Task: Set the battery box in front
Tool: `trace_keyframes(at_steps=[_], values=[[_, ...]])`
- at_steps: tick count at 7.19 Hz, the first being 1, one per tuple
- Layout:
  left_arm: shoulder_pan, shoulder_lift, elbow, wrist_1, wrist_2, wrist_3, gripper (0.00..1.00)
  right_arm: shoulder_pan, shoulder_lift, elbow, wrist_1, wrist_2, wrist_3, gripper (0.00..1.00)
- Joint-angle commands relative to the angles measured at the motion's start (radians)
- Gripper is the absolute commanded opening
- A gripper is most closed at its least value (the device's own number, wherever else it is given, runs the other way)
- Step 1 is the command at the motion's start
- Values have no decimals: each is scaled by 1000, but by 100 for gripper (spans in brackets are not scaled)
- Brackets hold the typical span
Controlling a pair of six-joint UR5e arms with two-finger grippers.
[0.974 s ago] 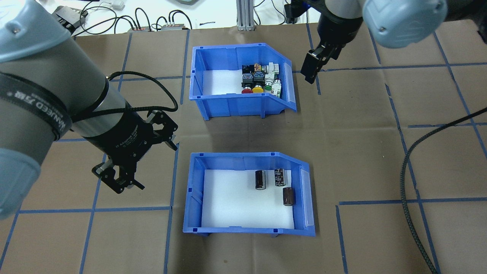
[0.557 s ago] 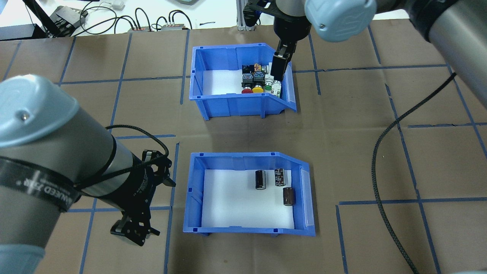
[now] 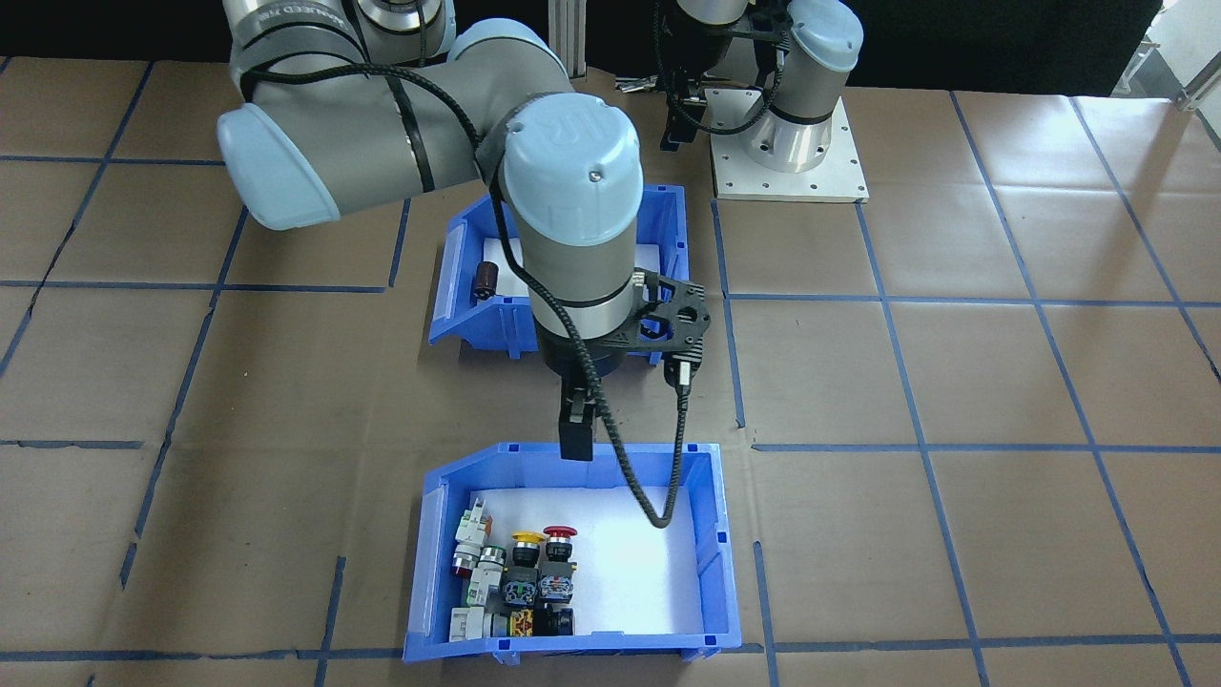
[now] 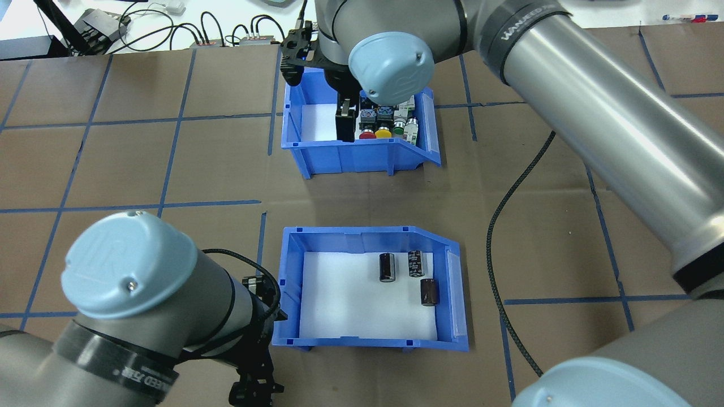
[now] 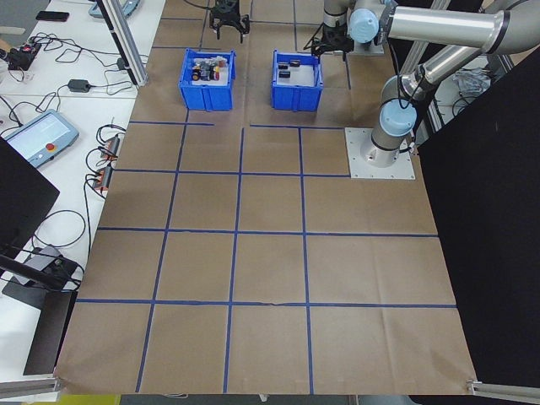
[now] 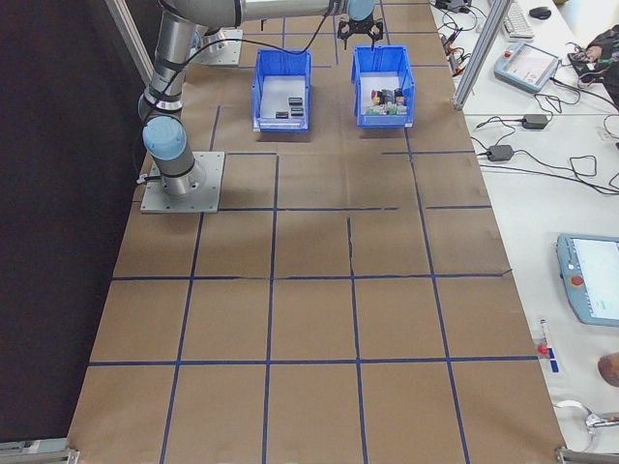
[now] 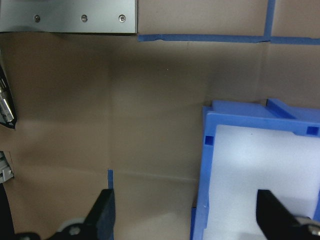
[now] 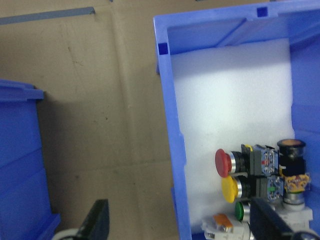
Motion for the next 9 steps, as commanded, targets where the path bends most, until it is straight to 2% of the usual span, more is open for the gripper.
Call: trace_keyframes(at_steps=[1, 2, 3, 4, 6, 7, 9], values=[[-48, -22, -122, 261, -21, 40, 99, 53, 76, 19, -60, -33, -59, 100], [-49, -28, -124, 271, -21, 36, 99, 53, 93, 45, -106, -36, -67, 100], [-52, -51, -124, 291, -24, 19, 99, 42, 103, 76, -215, -57, -67, 100], [-67, -87, -124, 357, -26, -10, 99, 34, 111, 105, -254, -62, -69, 100], [-128, -161, -123, 454, -24, -64, 99, 36, 105, 123, -258, -86, -67, 100], [-136, -163, -123, 455, -26, -67, 98, 37, 105, 119, -259, -88, -64, 89], [-170, -174, -132, 442, -27, -92, 98, 39, 102, 107, -249, -94, -66, 37]])
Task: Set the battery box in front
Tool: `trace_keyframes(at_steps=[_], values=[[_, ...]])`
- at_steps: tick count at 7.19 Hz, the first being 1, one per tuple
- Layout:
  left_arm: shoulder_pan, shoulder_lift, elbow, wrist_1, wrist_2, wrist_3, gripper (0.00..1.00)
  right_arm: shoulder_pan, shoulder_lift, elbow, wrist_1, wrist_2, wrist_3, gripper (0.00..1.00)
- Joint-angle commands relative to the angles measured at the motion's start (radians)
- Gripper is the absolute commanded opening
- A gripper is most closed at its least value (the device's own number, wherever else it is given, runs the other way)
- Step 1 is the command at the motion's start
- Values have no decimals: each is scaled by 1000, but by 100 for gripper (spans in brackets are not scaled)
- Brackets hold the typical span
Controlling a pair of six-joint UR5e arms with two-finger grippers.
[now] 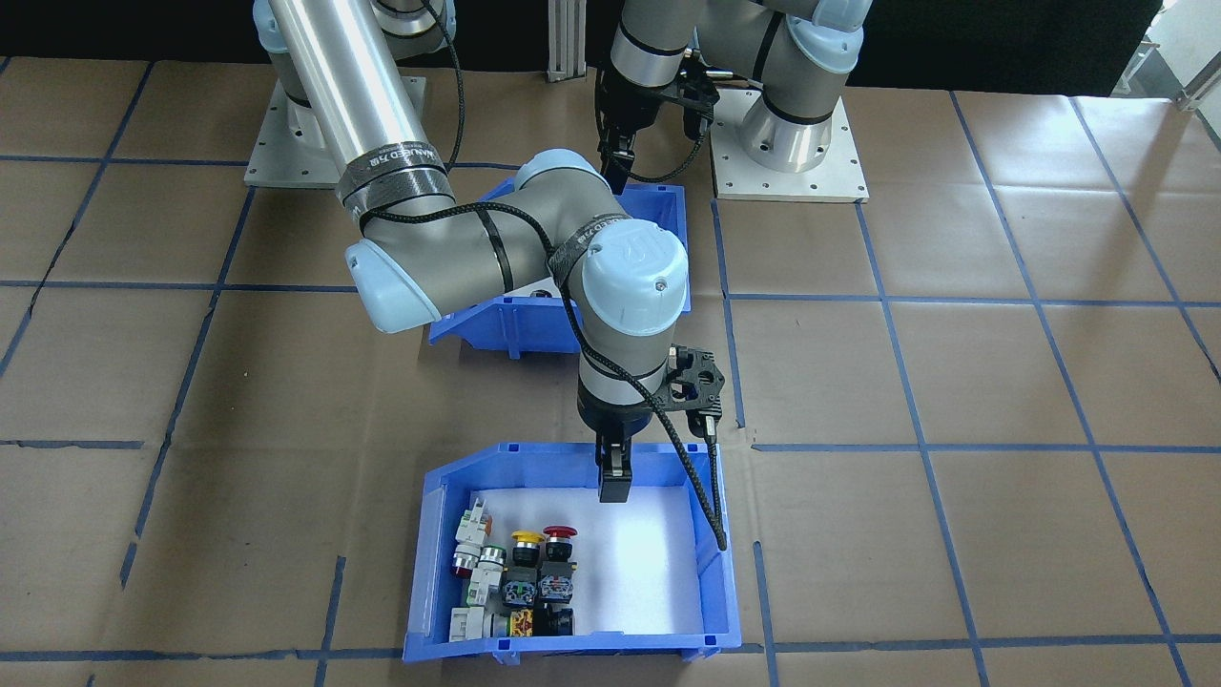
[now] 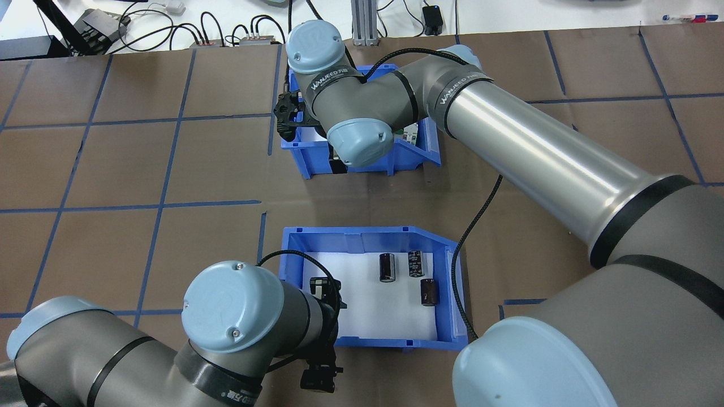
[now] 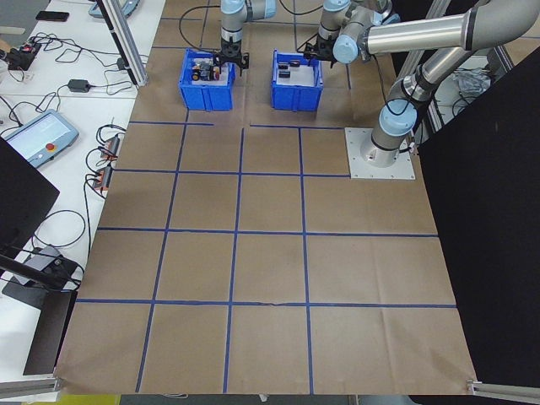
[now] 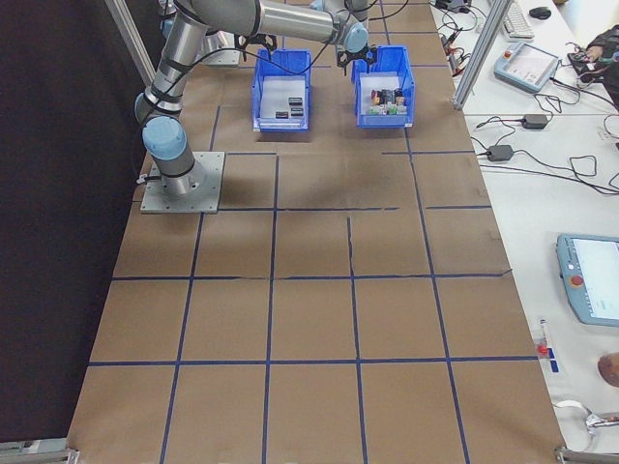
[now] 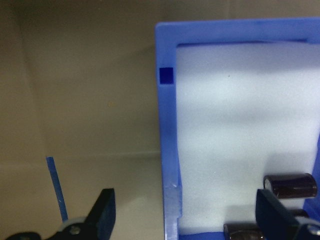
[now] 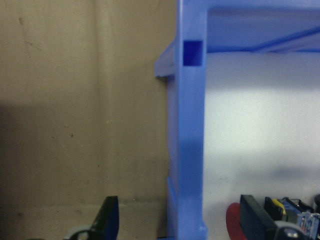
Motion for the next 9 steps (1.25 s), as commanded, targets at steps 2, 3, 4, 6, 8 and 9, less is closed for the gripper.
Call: trace_keyframes(at_steps=[2, 3, 4, 6, 8, 9], values=[[-50, -35, -6, 1, 0, -66, 98, 2, -14, -12, 0, -41, -6, 8], [-53, -72, -2, 16, 3, -99, 99, -8, -31, -13, -3, -43, -9, 5], [-55, -98, -3, 41, 5, -105, 99, -24, -71, 2, 6, -44, -27, 4], [-55, -116, -5, 41, 3, -120, 99, -123, -158, 19, 88, -41, -98, 4], [-58, -149, -5, 41, 6, -137, 96, -268, -268, 114, 113, -32, -292, 4], [-58, -149, -6, 39, 9, -137, 83, -356, -331, 181, 107, -29, -383, 4]])
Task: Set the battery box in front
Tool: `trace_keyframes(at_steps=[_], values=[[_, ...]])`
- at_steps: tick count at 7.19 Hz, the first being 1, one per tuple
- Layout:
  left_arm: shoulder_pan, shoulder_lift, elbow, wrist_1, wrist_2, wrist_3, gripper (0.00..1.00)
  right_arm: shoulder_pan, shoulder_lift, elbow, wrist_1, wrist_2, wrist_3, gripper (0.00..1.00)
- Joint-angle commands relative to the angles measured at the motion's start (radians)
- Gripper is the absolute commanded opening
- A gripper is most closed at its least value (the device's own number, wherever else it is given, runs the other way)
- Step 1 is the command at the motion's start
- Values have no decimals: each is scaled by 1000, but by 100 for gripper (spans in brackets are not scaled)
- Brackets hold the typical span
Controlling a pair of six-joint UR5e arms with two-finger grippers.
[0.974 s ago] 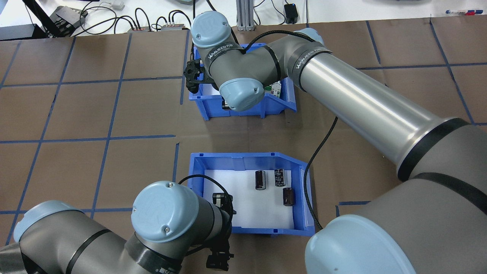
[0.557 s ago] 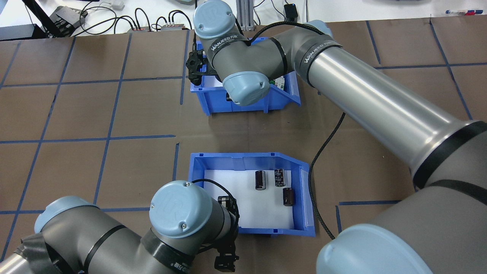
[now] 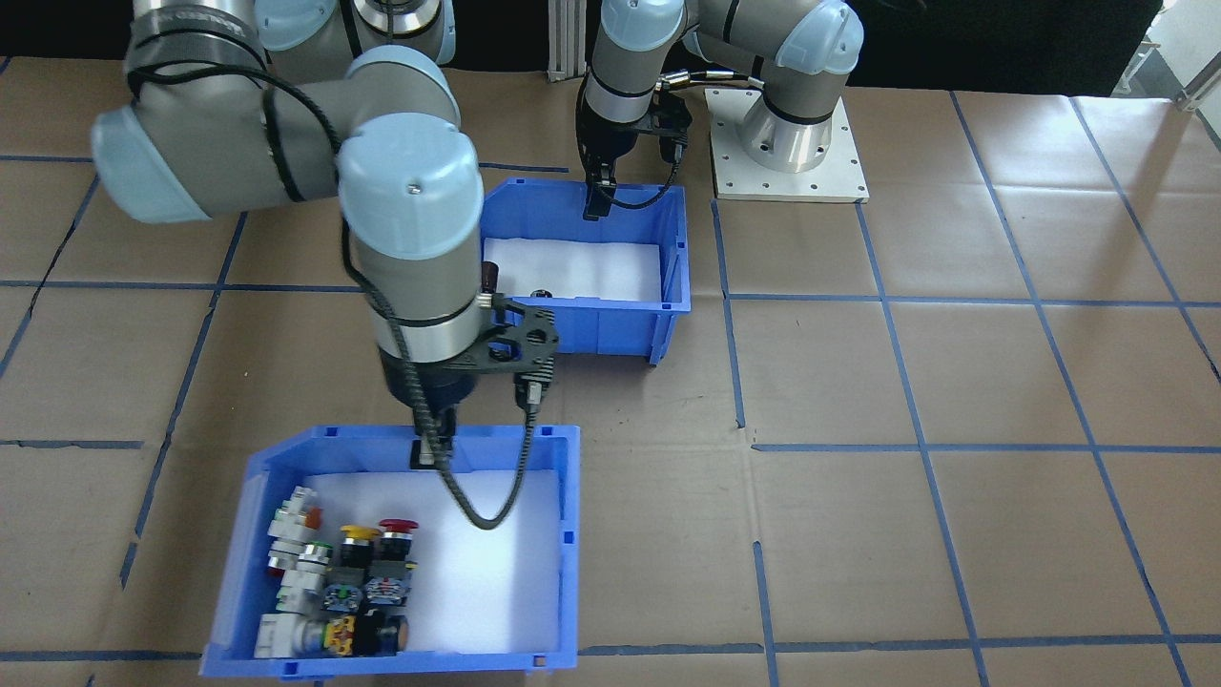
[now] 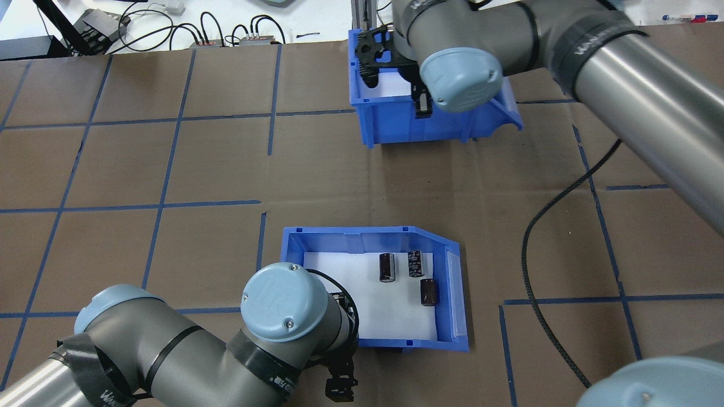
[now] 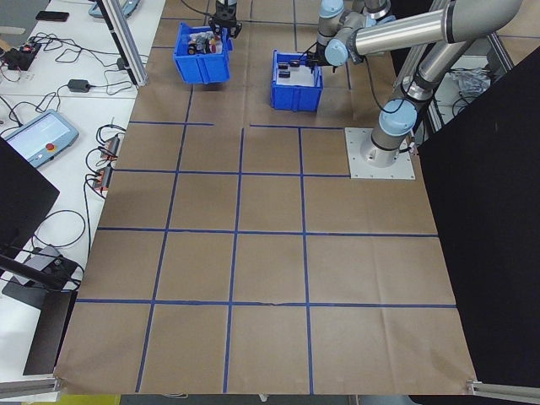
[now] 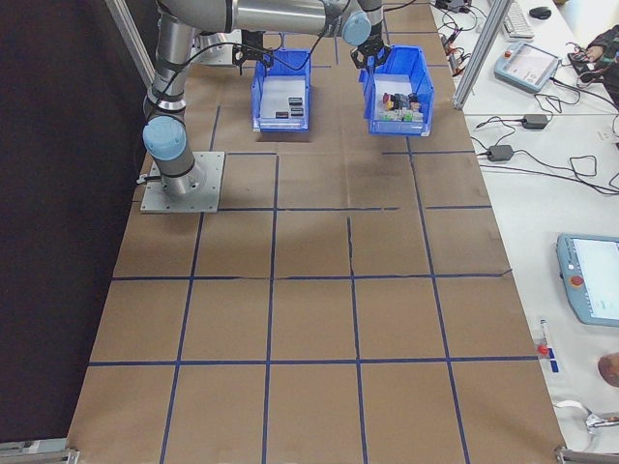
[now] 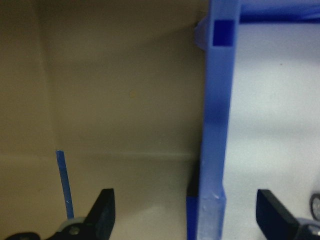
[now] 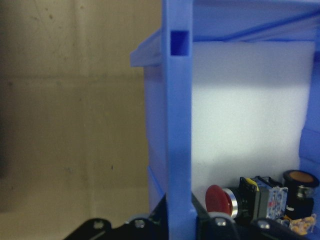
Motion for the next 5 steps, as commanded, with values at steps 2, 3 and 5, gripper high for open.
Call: trace_keyframes(at_steps=[2, 3, 5], values=[[-1, -7, -3, 5, 5, -5, 23, -270, -193, 195, -4, 8, -291, 4], [-1, -1, -3, 38, 0, -7, 2, -329, -247, 261, -10, 10, -380, 4], [16, 25, 0, 112, 8, 14, 0, -397, -374, 387, -10, 22, -436, 4]])
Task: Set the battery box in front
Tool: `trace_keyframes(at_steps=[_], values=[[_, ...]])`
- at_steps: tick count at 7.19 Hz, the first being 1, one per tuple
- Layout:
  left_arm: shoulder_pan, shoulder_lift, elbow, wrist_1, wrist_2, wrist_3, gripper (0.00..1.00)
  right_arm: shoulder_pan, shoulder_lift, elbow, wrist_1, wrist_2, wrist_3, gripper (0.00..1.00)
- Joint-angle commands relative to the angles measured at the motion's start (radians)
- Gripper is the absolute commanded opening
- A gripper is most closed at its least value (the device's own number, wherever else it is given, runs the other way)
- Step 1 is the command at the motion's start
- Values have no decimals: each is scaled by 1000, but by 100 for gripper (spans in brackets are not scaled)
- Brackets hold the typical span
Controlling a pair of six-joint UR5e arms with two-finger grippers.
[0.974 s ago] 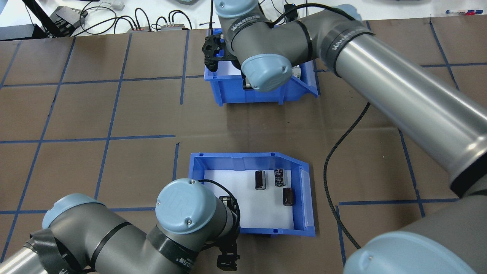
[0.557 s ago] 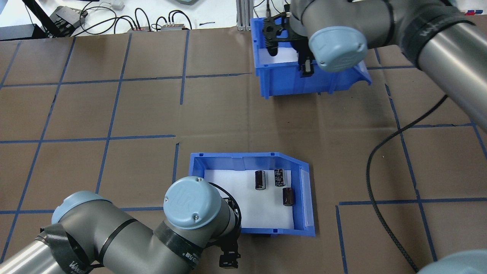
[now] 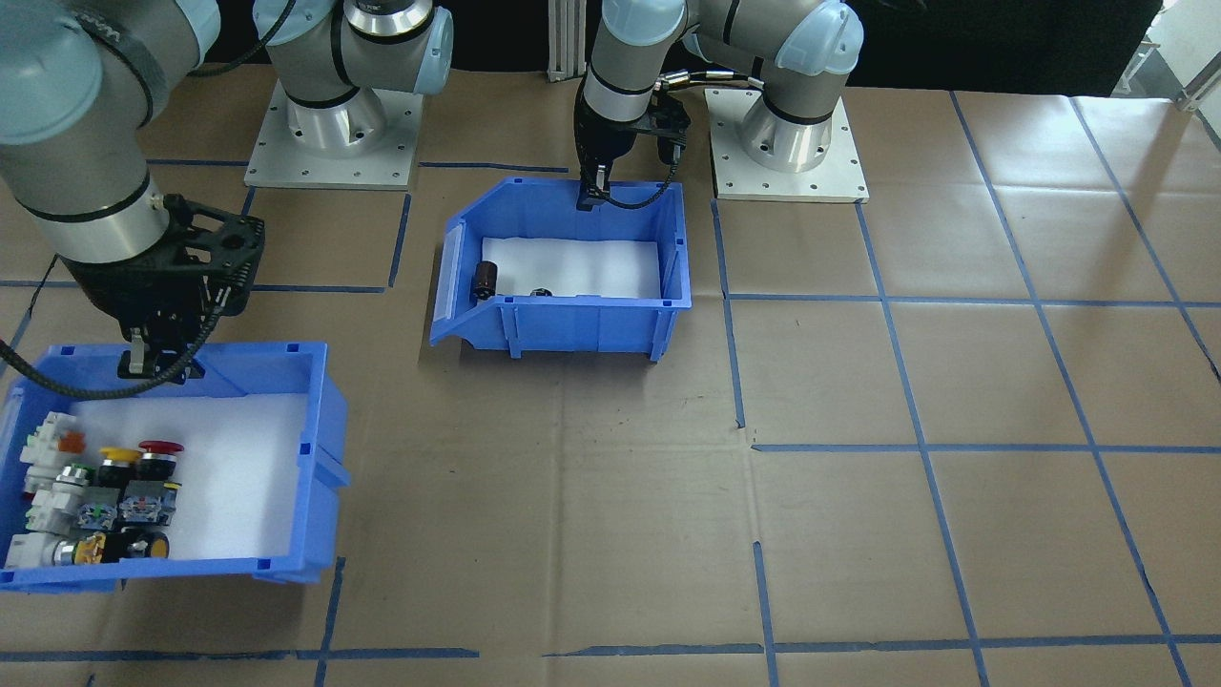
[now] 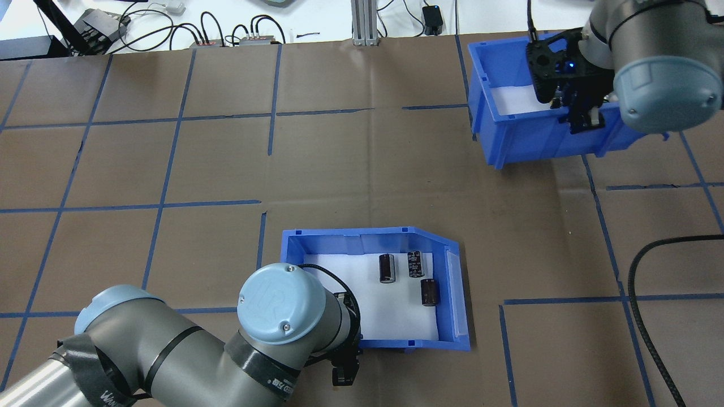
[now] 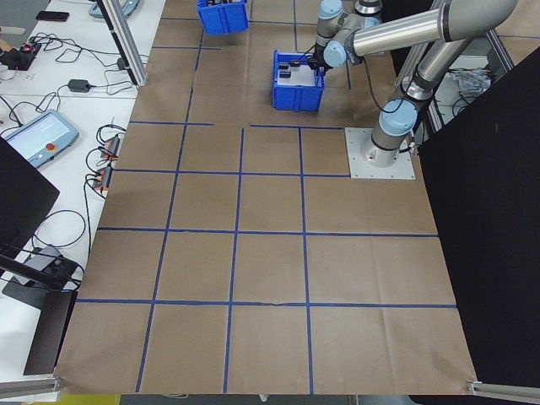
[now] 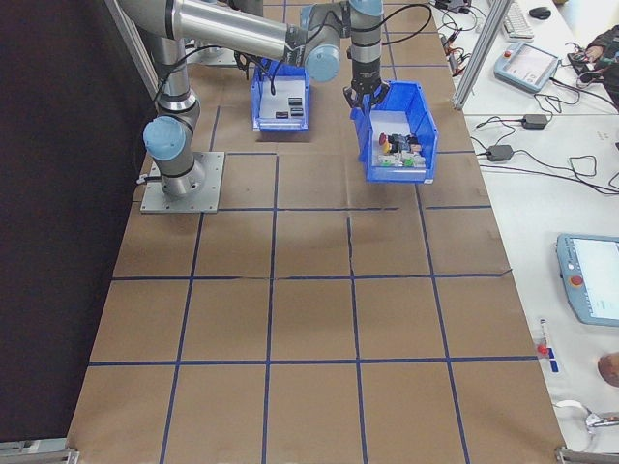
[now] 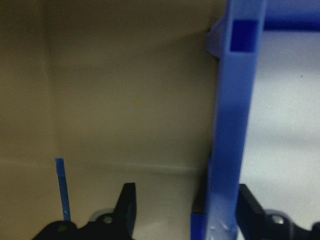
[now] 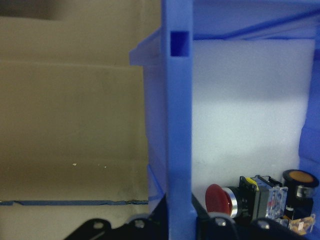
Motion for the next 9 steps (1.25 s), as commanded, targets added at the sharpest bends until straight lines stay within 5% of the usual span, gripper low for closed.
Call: trace_keyframes(at_steps=[1, 3, 5, 7, 9], values=[[19, 31, 13, 19, 14, 60, 0, -70, -153, 153, -2, 24, -58, 4], [136, 84, 21, -56, 30, 202, 0, -110, -294, 285, -3, 53, -63, 4], [321, 182, 65, -245, 34, 433, 0, -109, -375, 404, -95, 60, -63, 4], [515, 172, 139, -343, 34, 652, 0, -109, -373, 414, -140, 60, -78, 4], [555, 59, 310, -409, 39, 694, 0, -113, -324, 368, -135, 87, -138, 4]])
